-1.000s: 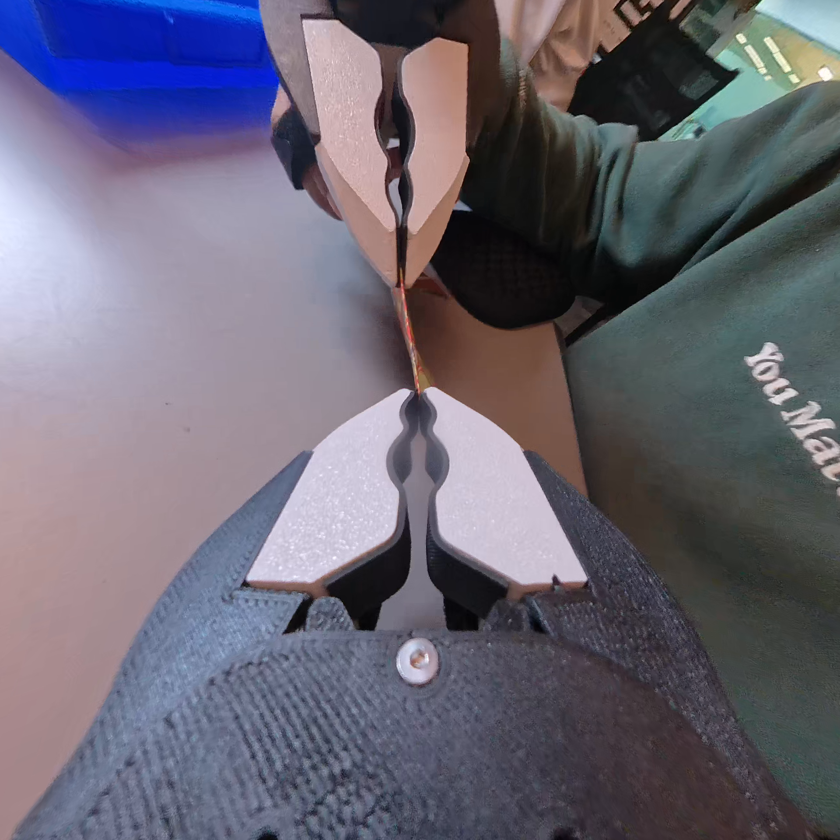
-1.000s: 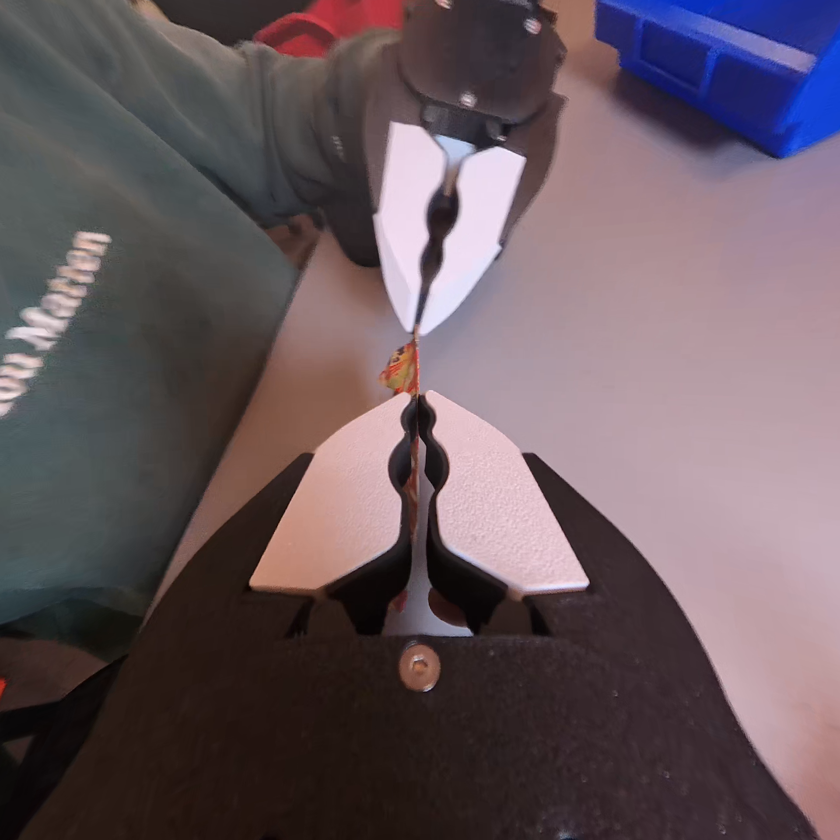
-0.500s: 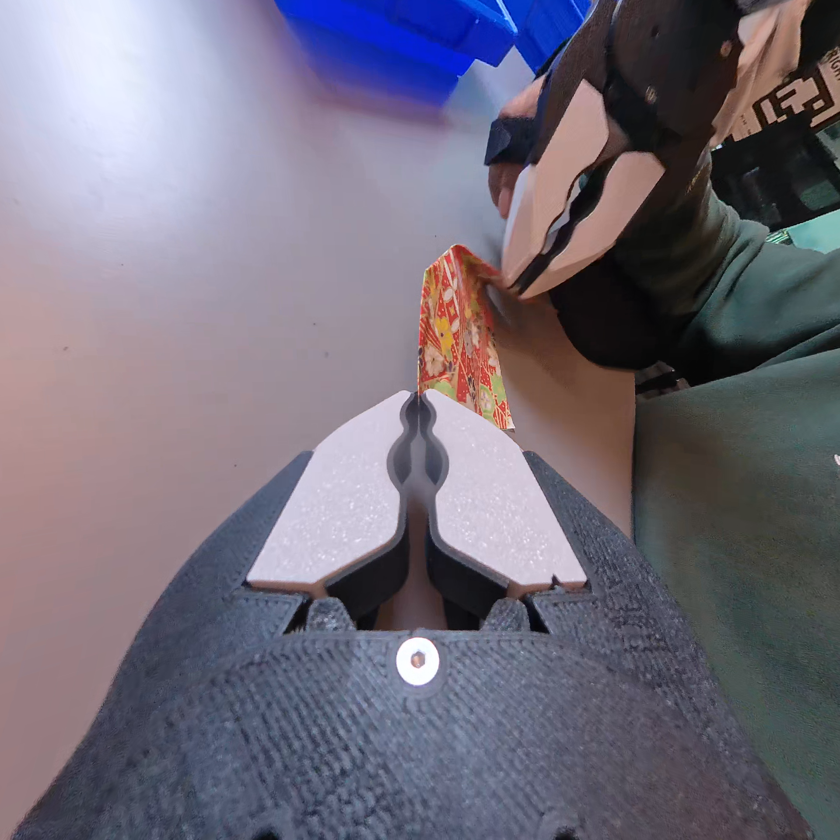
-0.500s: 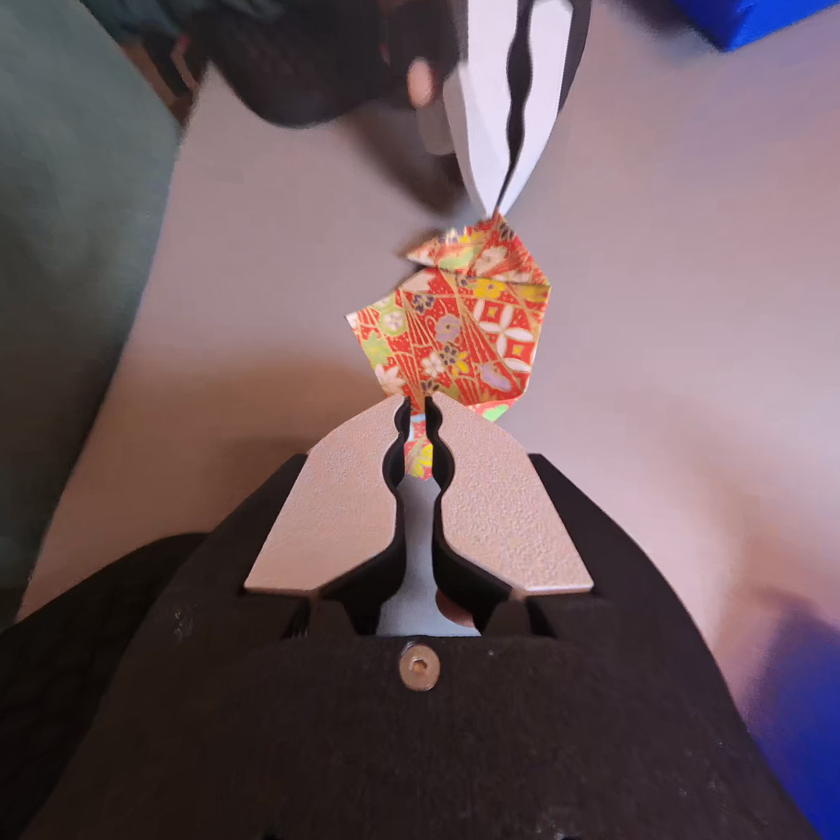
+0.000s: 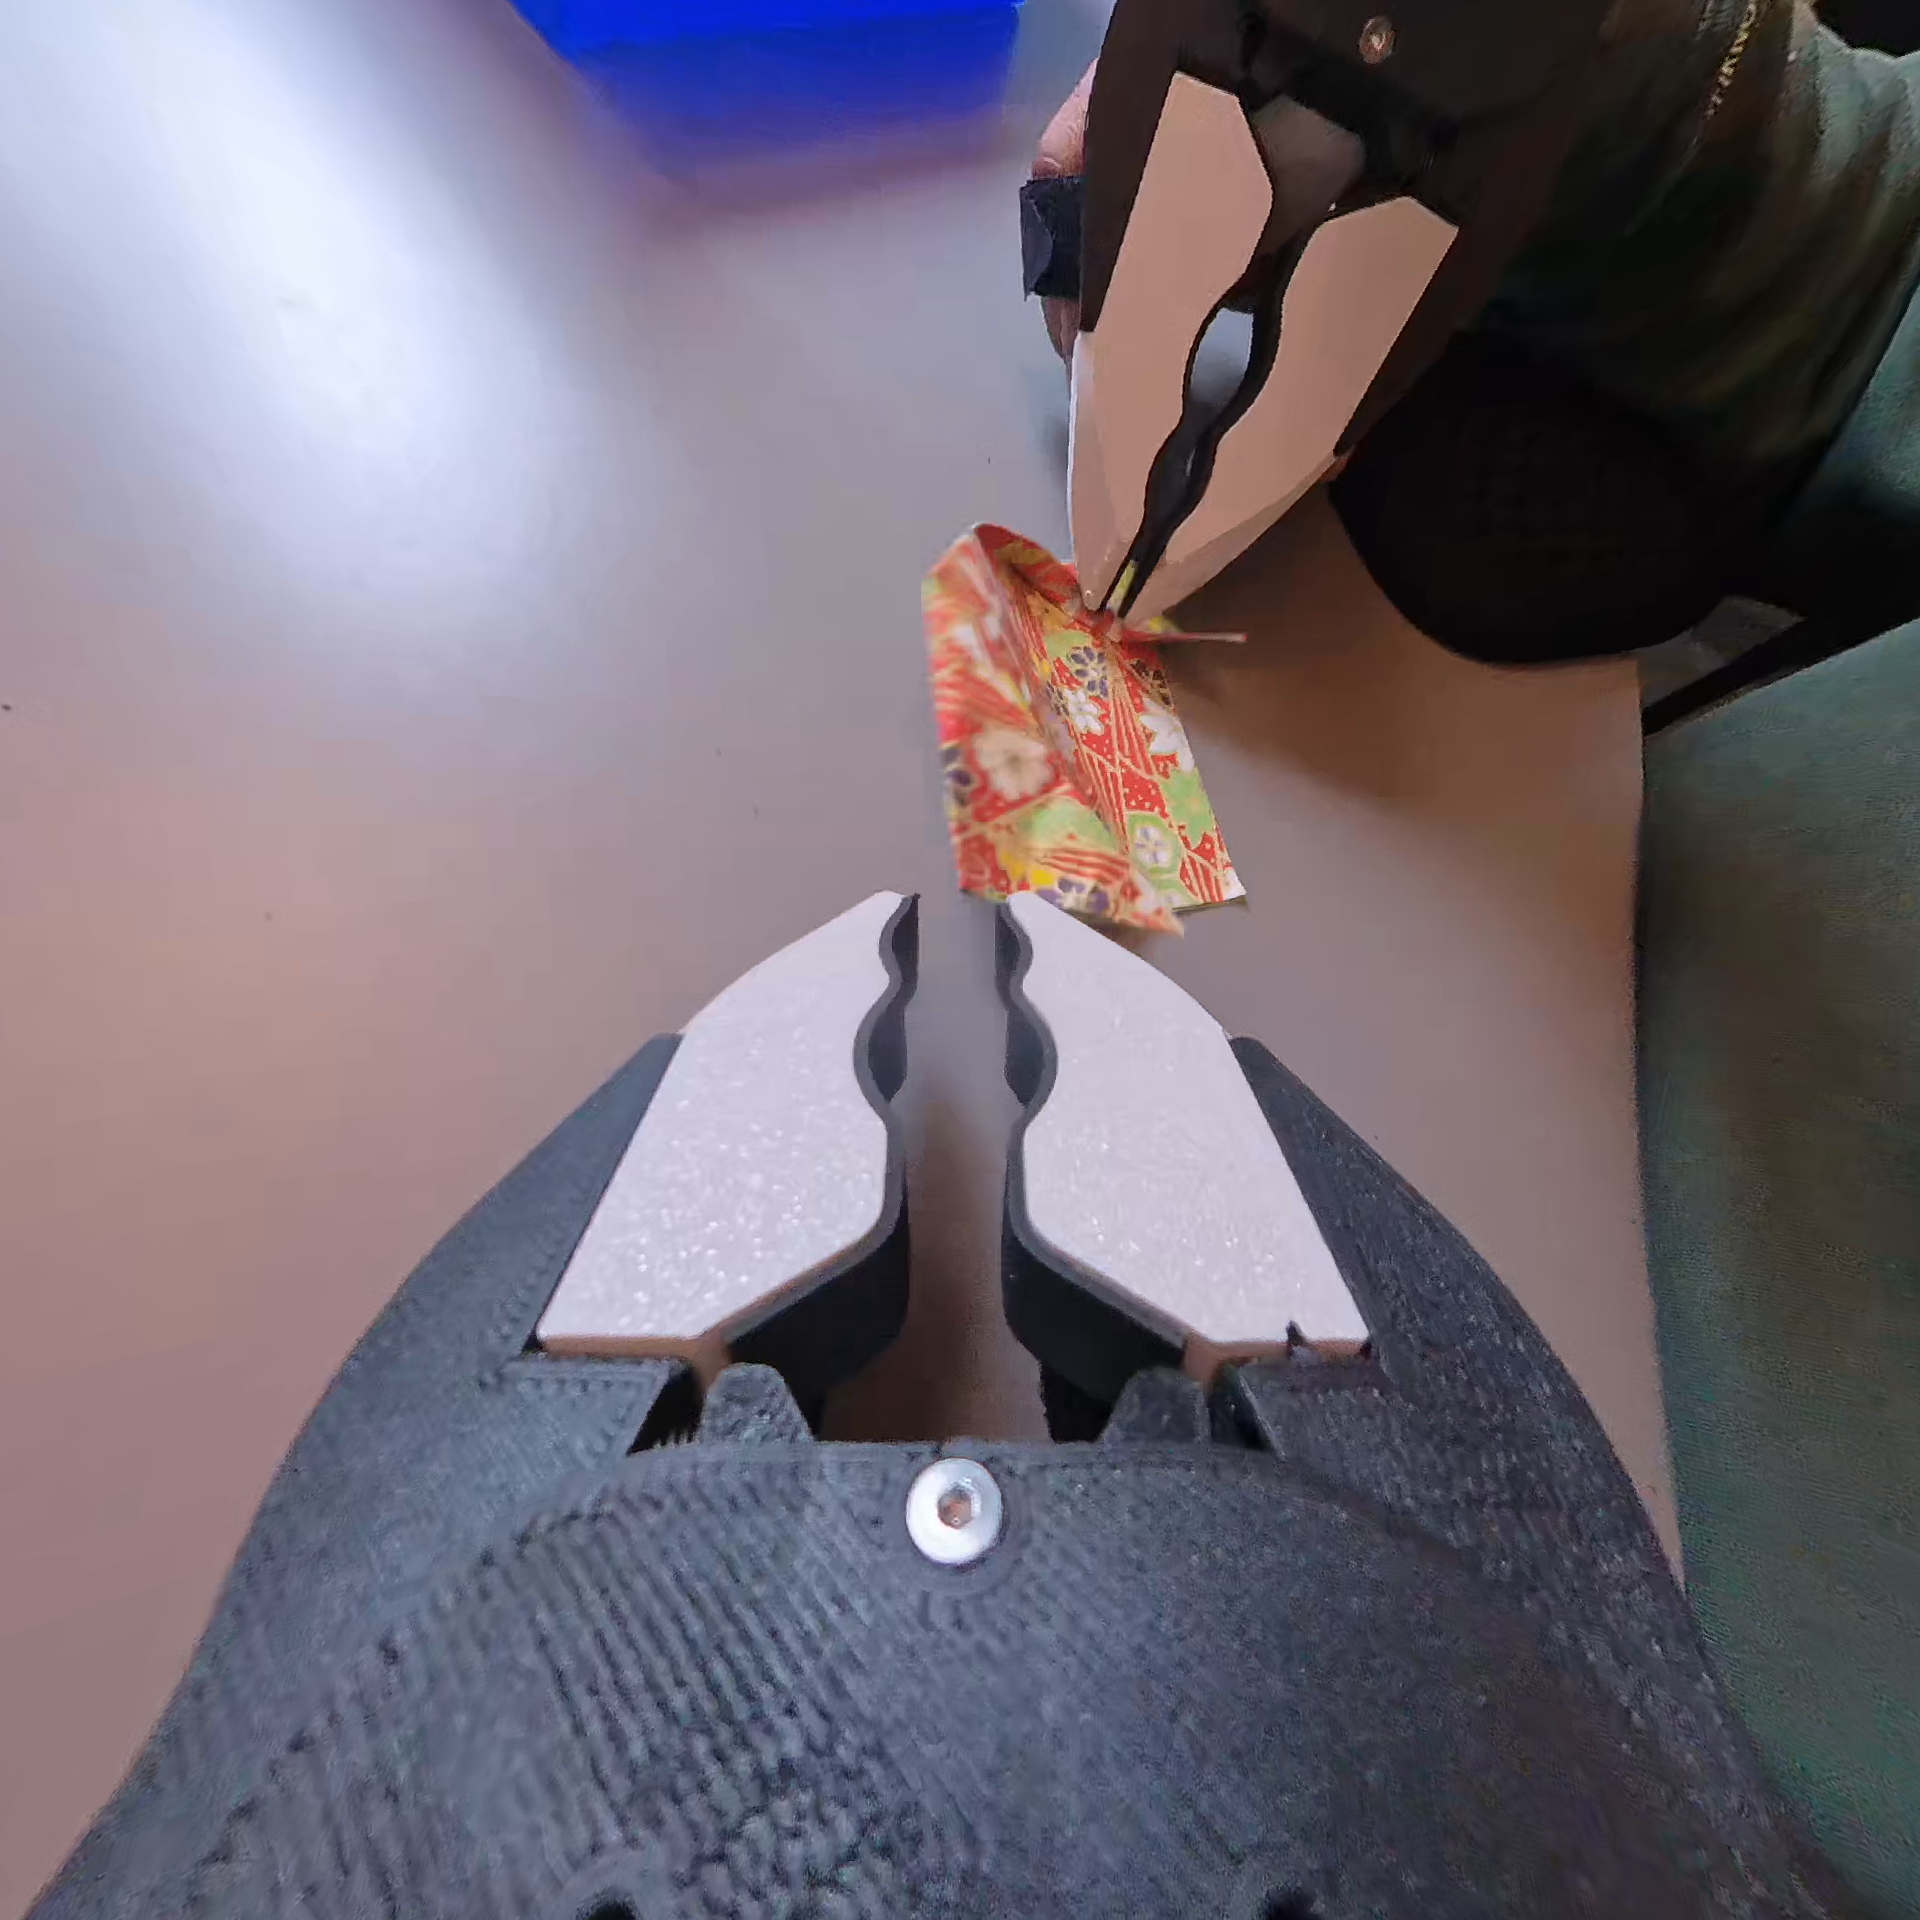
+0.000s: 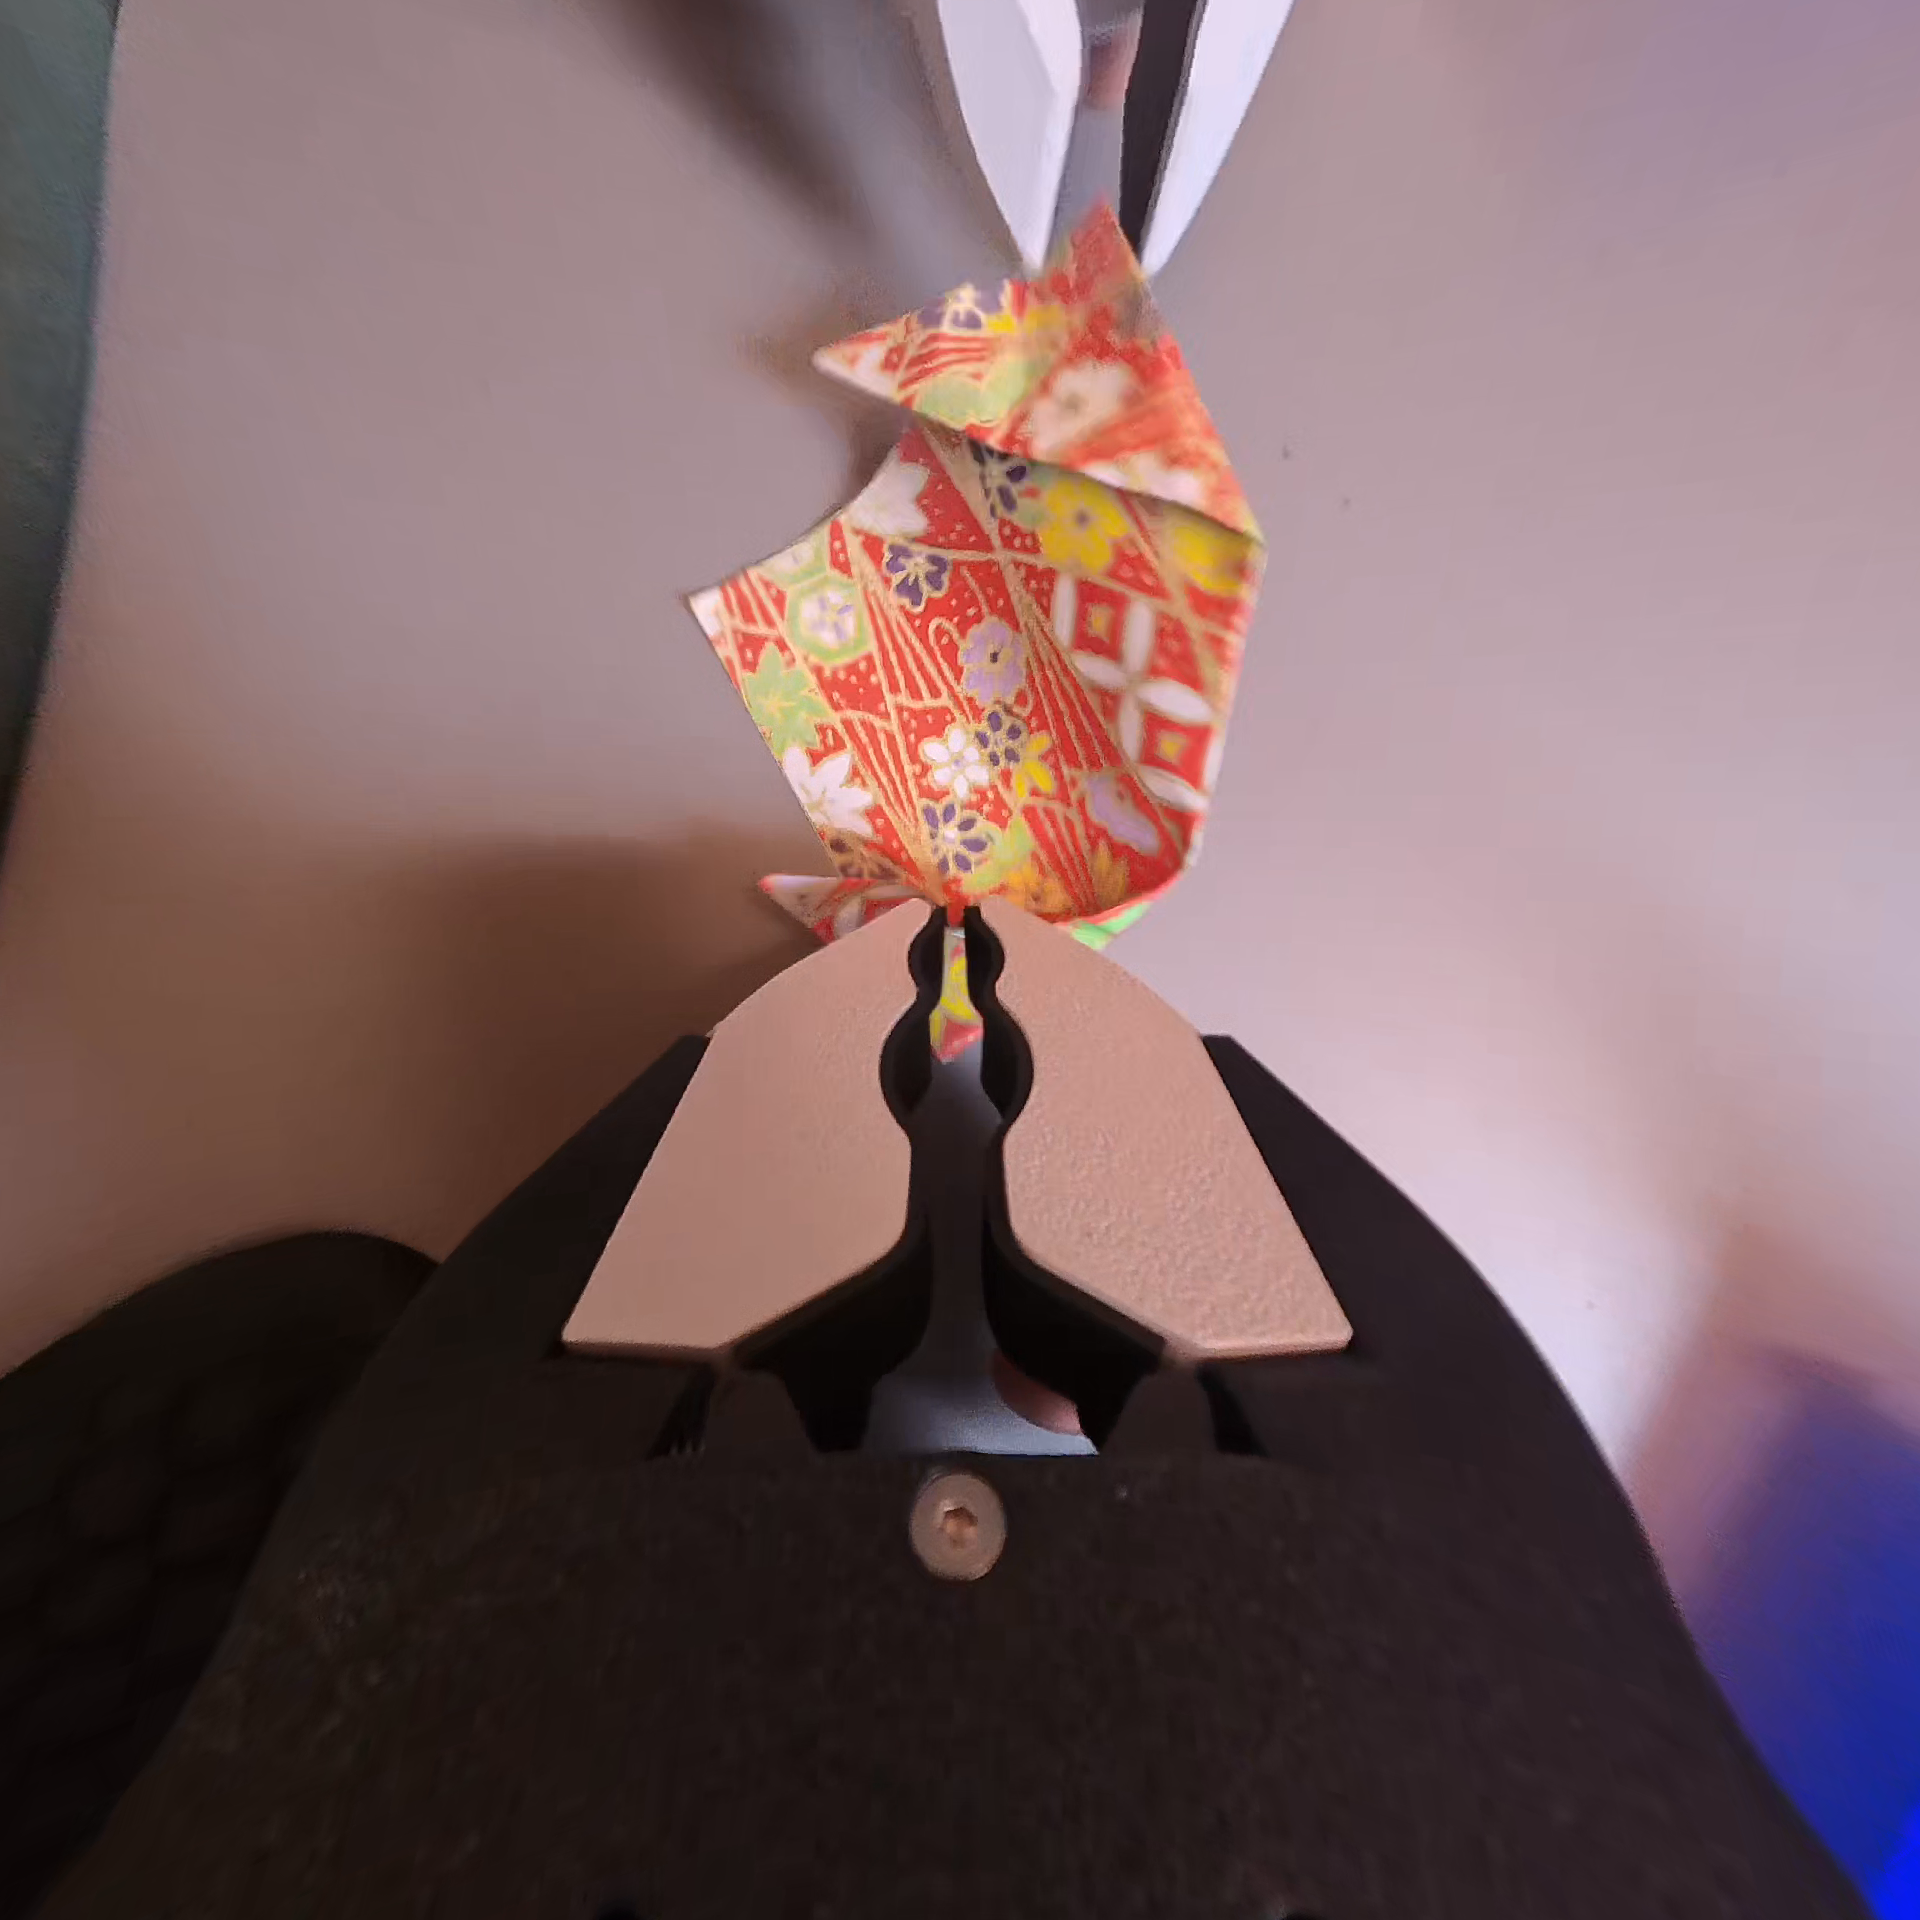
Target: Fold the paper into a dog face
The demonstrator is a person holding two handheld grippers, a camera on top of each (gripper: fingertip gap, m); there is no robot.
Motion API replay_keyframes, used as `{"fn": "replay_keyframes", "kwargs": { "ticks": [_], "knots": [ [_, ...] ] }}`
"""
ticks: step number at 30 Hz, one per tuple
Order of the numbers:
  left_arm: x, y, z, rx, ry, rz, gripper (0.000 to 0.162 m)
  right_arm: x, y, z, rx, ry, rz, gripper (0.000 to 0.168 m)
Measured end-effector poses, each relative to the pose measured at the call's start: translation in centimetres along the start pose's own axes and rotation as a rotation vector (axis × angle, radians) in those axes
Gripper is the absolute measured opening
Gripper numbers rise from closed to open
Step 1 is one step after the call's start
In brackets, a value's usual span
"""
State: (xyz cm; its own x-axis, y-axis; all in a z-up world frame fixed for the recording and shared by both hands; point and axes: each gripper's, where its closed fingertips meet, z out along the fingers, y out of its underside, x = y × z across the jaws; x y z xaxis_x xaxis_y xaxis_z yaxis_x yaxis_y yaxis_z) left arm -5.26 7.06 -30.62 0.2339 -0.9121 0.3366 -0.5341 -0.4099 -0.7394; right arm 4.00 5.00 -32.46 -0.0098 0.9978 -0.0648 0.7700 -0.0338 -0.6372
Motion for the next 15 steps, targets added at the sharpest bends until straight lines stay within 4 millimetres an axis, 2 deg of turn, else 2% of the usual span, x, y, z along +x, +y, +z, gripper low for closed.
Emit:
{"fn": "replay_keyframes", "kwargs": {
  "ticks": [2, 5, 8, 11, 13, 15],
  "knots": [
    [-0.1, 0.2, 0.4, -0.013, -0.007, -0.006, 0.010, -0.4, -0.8, -0.2, 0.052, -0.035, 0.018, 0.012],
    [-0.2, 0.2, 0.5, -0.007, -0.009, -0.012, 0.000, -0.3, -0.8, -0.9, 0.073, -0.040, 0.029, 0.017],
    [-0.4, 0.2, 0.2, -0.001, -0.013, -0.025, 0.000, 0.2, -1.3, -2.8, 0.150, -0.042, 0.073, 0.016],
    [-0.4, 0.2, 0.2, -0.004, -0.016, -0.022, 0.000, 1.1, -1.1, -4.6, 0.191, -0.024, 0.111, 0.008],
    [-0.3, 0.1, 0.2, -0.001, -0.021, -0.013, 0.000, 1.3, 0.1, -4.4, 0.123, -0.004, 0.109, 0.004],
    [-0.2, 0.0, 0.2, 0.008, -0.021, -0.005, 0.000, 0.9, 0.6, -3.1, 0.068, -0.014, 0.094, 0.003]
  ]
}}
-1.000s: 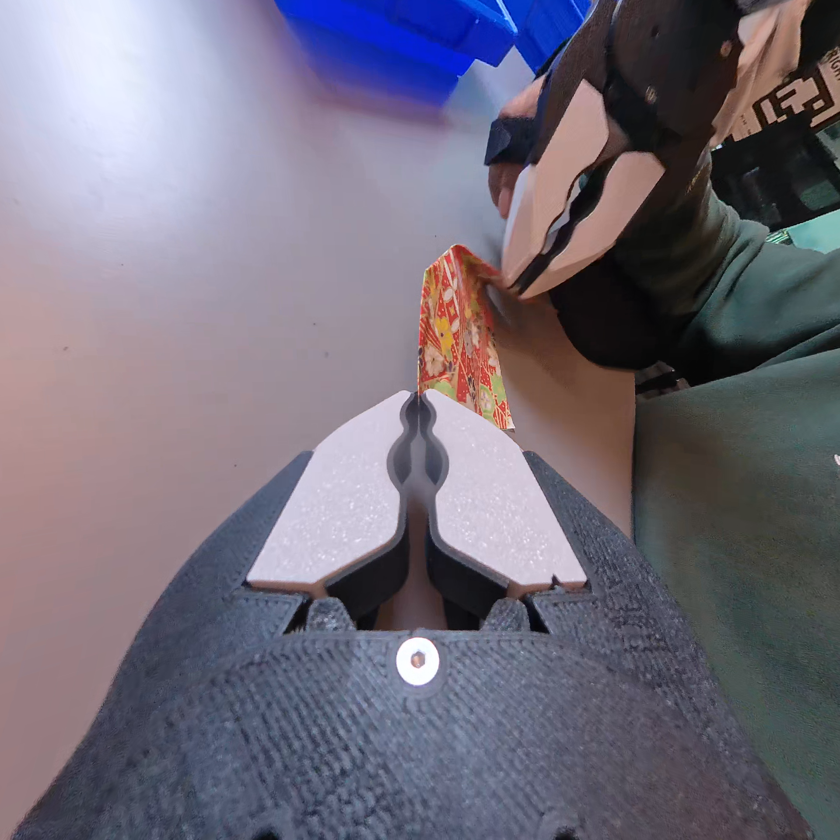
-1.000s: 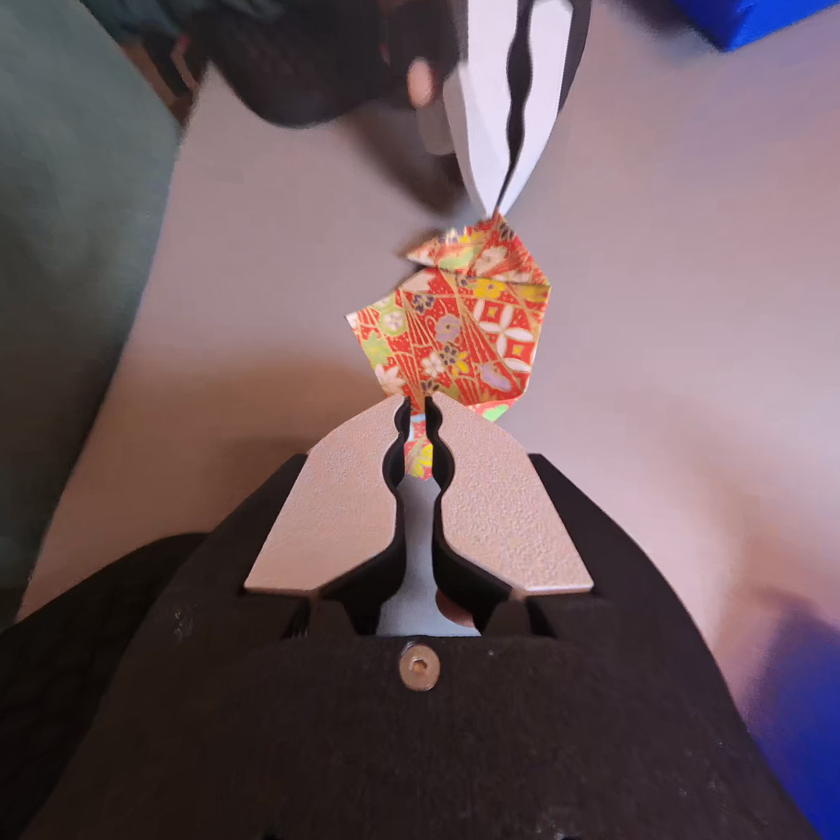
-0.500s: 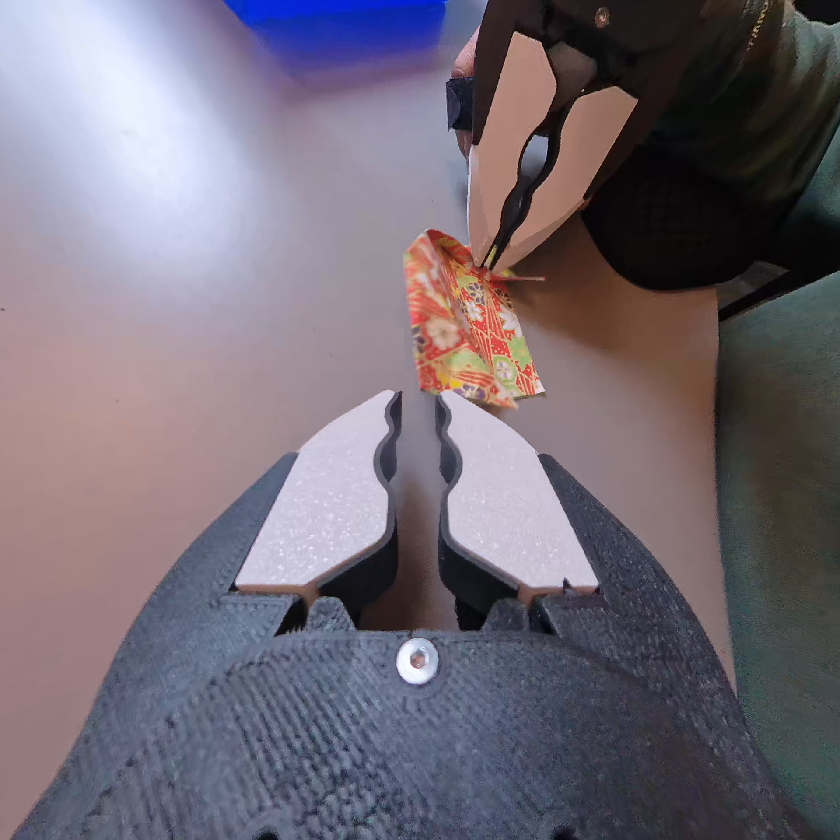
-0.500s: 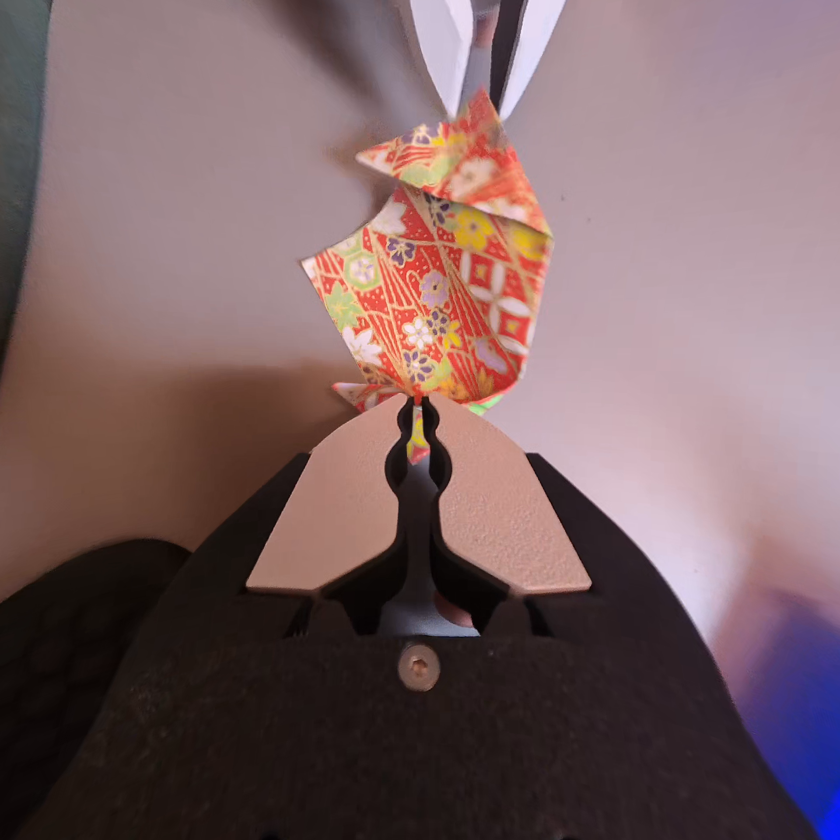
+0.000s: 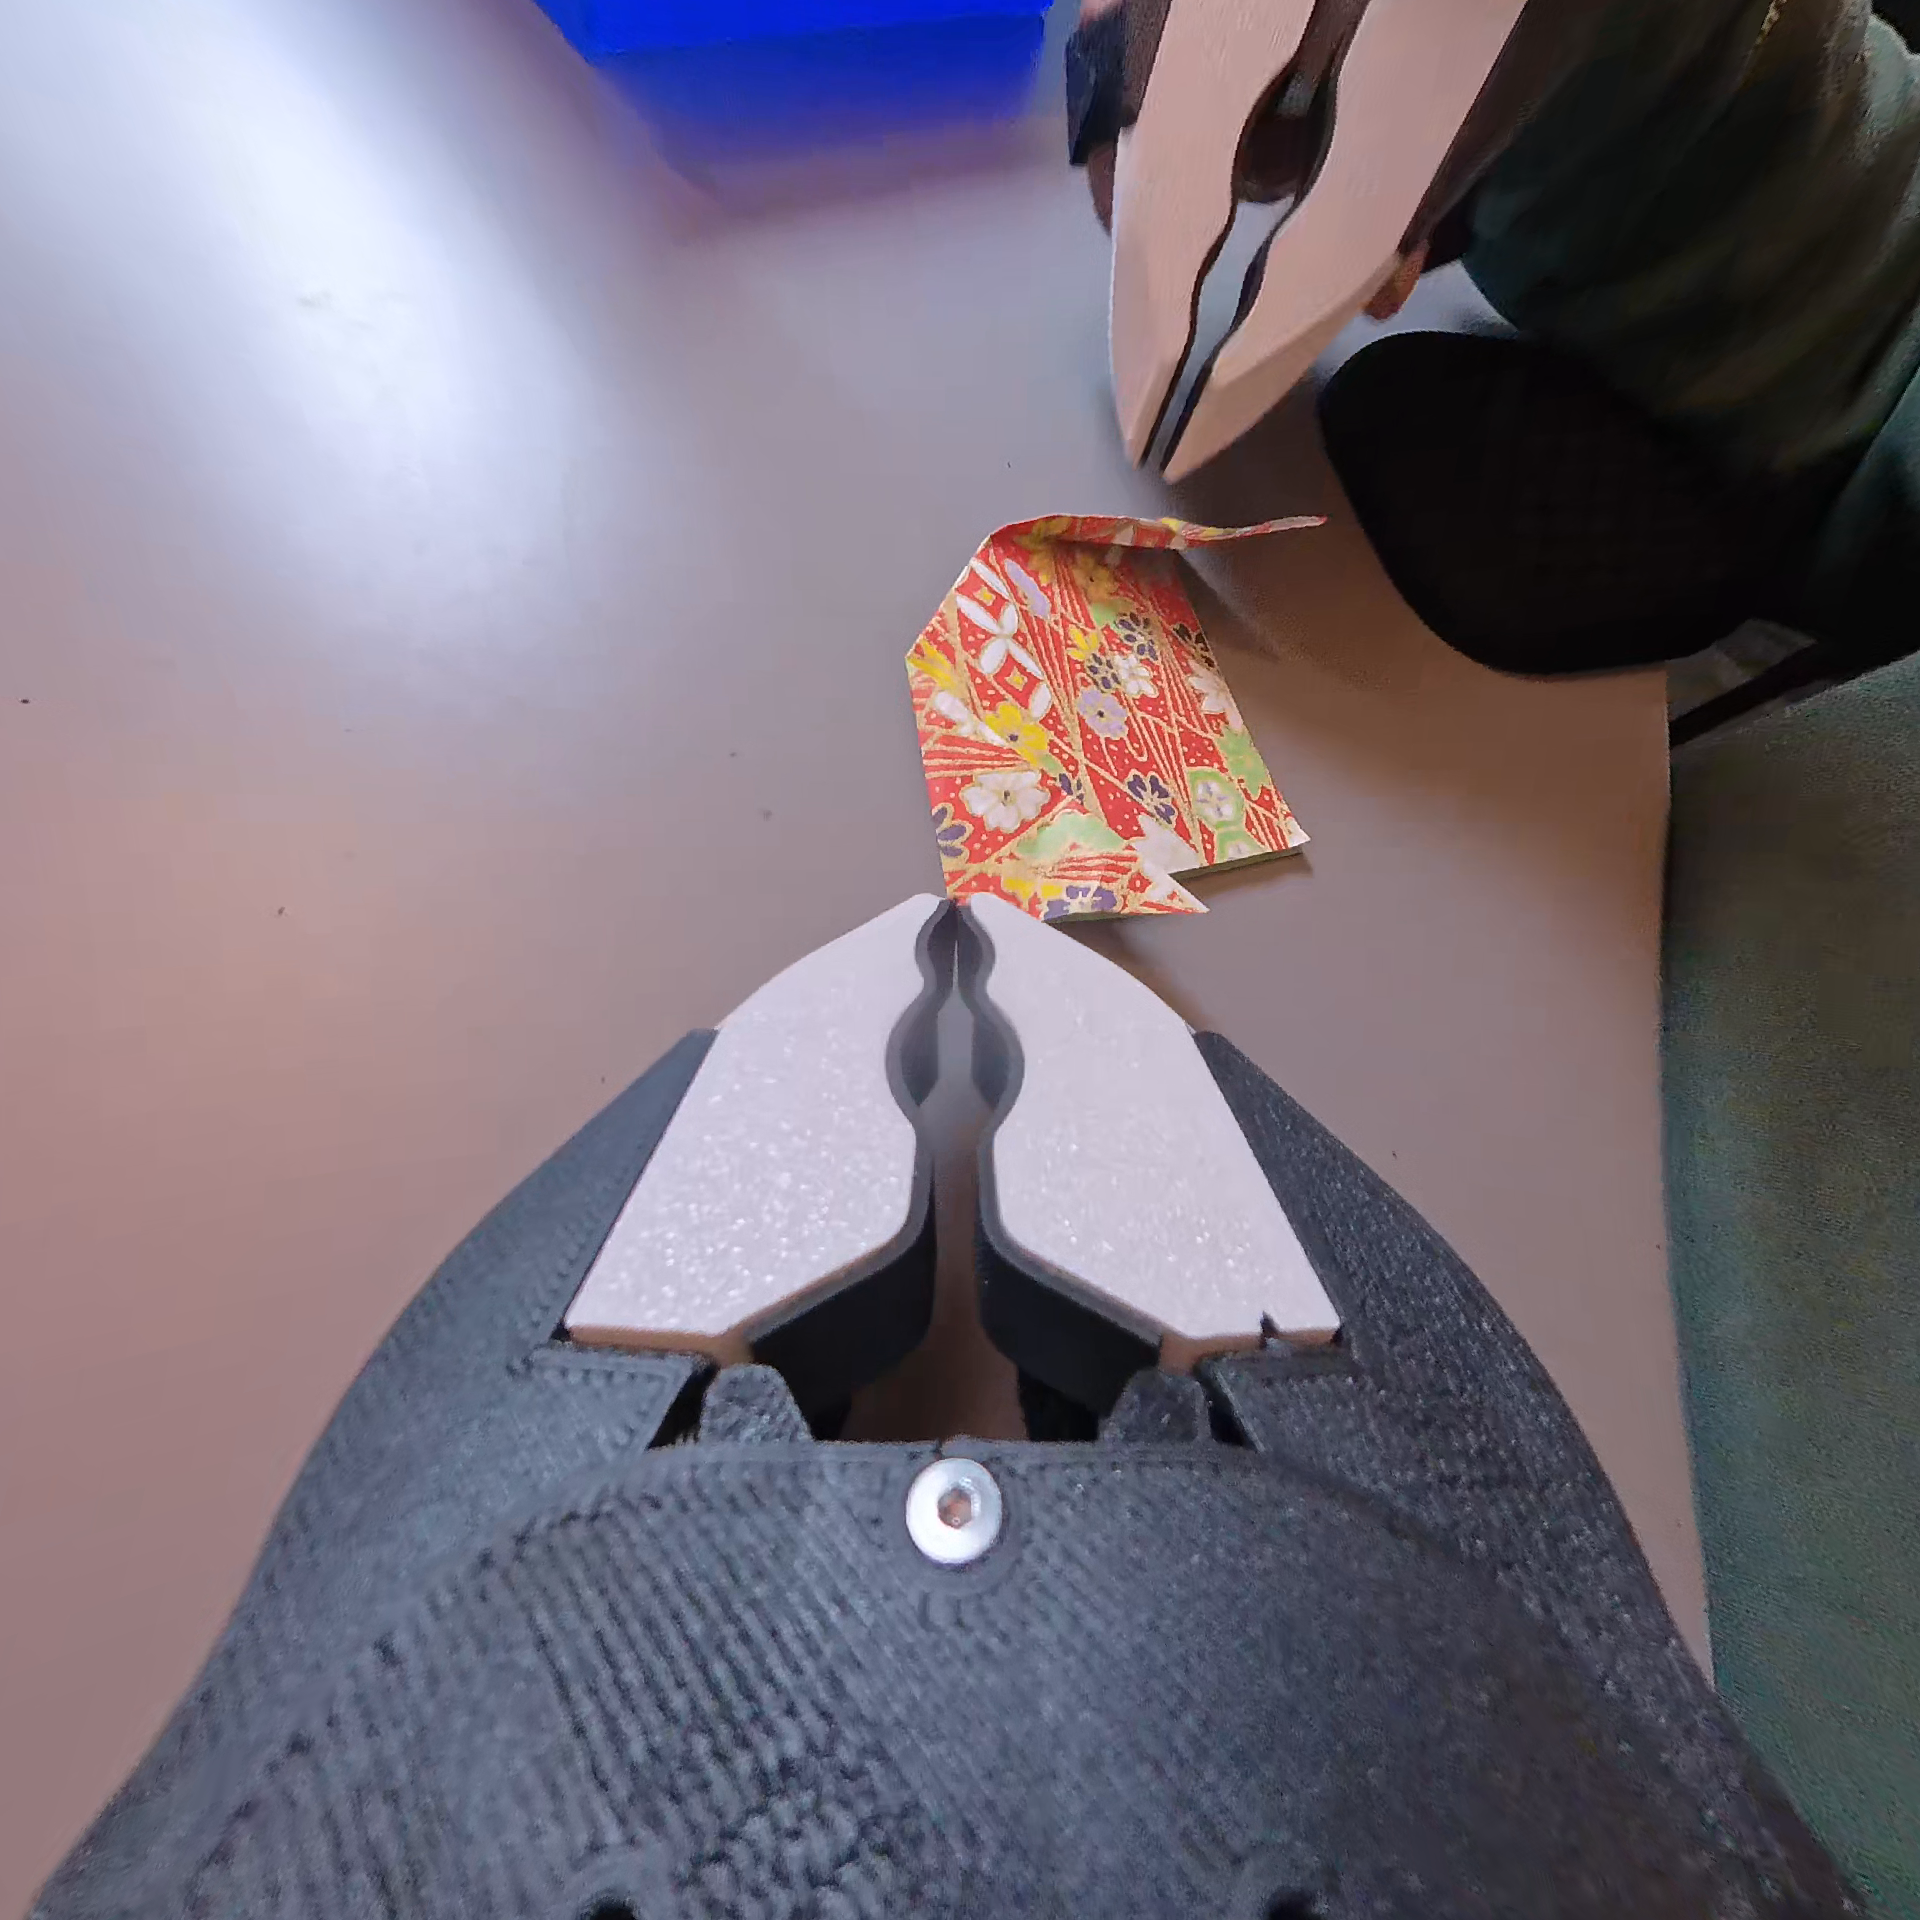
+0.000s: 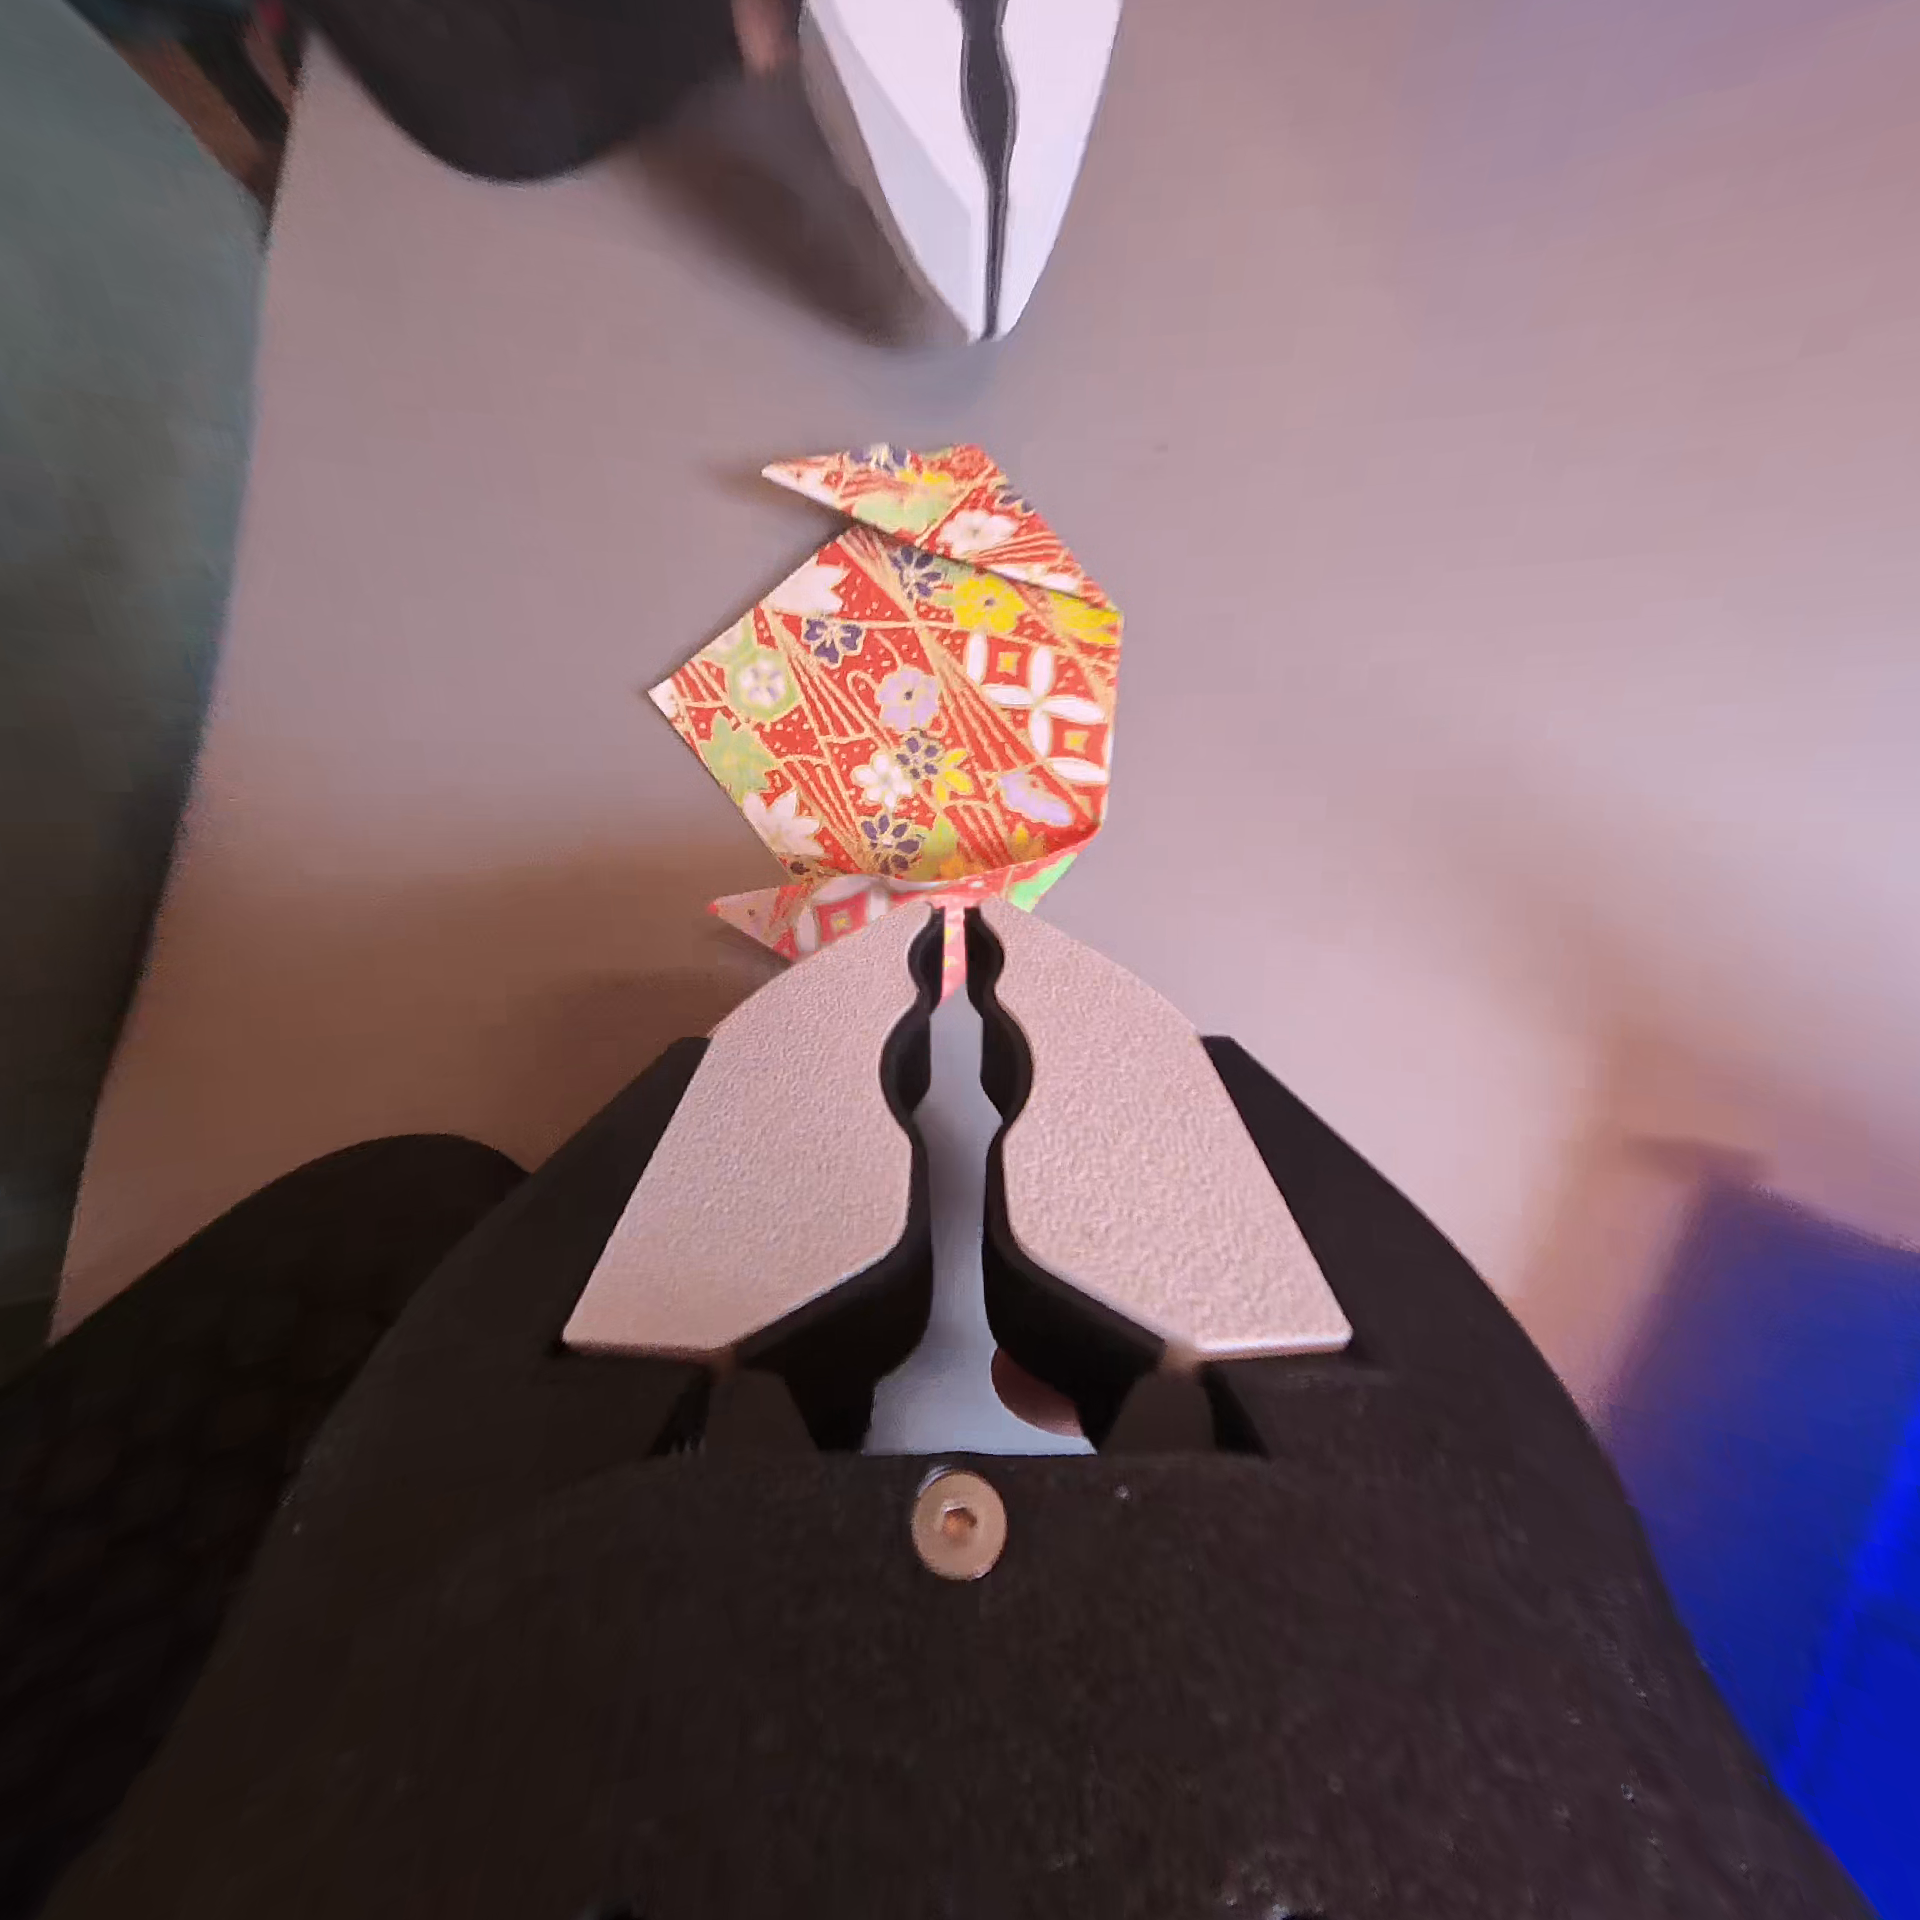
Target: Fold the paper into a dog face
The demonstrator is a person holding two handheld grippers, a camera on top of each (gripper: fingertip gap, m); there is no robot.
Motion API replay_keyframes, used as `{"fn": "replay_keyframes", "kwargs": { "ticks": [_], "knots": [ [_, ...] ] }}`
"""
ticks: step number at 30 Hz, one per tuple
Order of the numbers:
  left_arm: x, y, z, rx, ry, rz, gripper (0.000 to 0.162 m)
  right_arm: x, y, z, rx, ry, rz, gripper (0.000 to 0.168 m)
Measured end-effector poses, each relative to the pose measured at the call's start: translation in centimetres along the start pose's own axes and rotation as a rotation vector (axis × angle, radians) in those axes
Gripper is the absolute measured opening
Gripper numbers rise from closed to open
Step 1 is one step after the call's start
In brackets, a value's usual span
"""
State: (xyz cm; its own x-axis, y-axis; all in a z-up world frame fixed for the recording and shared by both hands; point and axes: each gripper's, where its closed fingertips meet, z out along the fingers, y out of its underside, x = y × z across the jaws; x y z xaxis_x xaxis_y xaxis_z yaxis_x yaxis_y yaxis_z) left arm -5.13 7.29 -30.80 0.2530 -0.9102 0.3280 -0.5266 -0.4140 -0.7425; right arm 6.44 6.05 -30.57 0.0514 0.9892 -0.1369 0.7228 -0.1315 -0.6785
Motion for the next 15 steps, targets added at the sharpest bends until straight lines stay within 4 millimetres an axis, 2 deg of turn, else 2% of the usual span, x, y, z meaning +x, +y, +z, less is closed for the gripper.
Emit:
{"fn": "replay_keyframes", "kwargs": {
  "ticks": [3, 5, 10, 15],
  "knots": [
    [0.3, 0.1, 0.4, -0.008, 0.007, 0.008, 0.000, -0.2, 0.5, 2.2, -0.080, 0.019, -0.041, 0.004],
    [0.7, 0.4, 0.8, -0.027, 0.017, 0.020, 0.000, -0.3, 0.3, 3.0, -0.100, 0.035, -0.062, 0.004],
    [1.6, 0.5, 1.3, -0.047, 0.041, 0.055, 0.000, -0.2, -0.1, 3.4, -0.213, 0.114, -0.127, 0.004],
    [2.0, 0.8, 1.5, -0.083, 0.035, 0.113, 0.000, -0.4, -0.1, 3.5, -0.273, 0.085, -0.096, 0.001]
  ]
}}
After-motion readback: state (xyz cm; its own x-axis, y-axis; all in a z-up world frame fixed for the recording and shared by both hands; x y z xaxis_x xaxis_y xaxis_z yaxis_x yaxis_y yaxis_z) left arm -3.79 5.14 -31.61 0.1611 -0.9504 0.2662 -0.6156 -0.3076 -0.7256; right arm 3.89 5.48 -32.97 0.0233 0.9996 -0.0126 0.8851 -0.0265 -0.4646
